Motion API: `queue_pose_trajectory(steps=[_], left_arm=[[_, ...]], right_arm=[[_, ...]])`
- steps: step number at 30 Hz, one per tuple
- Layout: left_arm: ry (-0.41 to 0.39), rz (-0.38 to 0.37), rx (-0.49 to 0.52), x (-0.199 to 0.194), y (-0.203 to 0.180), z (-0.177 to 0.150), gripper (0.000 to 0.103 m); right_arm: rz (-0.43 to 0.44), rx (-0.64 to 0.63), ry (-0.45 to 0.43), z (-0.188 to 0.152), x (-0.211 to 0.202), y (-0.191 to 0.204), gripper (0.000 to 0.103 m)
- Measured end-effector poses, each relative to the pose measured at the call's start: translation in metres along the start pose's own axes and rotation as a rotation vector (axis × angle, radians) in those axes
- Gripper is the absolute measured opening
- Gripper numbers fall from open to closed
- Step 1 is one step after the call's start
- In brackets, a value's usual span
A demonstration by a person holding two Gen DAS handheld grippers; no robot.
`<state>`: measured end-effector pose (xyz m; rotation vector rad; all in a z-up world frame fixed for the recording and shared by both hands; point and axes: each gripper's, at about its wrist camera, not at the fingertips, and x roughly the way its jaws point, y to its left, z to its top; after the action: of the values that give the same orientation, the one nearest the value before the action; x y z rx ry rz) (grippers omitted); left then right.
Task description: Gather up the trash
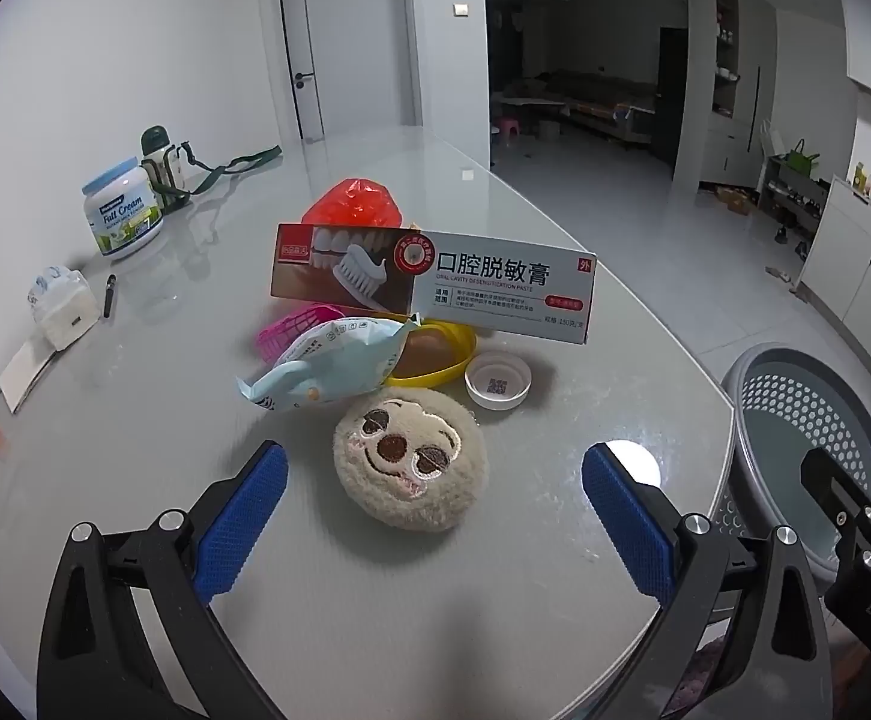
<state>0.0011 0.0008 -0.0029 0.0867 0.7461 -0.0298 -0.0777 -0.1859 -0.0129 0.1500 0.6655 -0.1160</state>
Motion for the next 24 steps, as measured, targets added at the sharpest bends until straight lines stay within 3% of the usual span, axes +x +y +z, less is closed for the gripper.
queue_pose_trajectory(steps=[24], left_arm=[[-0.025, 0.02, -0.038, -0.012, 0.013, 0.007, 0.097]], right_arm=[[0.046, -0.076, -0.007, 0.015, 0.007, 0.026, 0.092]])
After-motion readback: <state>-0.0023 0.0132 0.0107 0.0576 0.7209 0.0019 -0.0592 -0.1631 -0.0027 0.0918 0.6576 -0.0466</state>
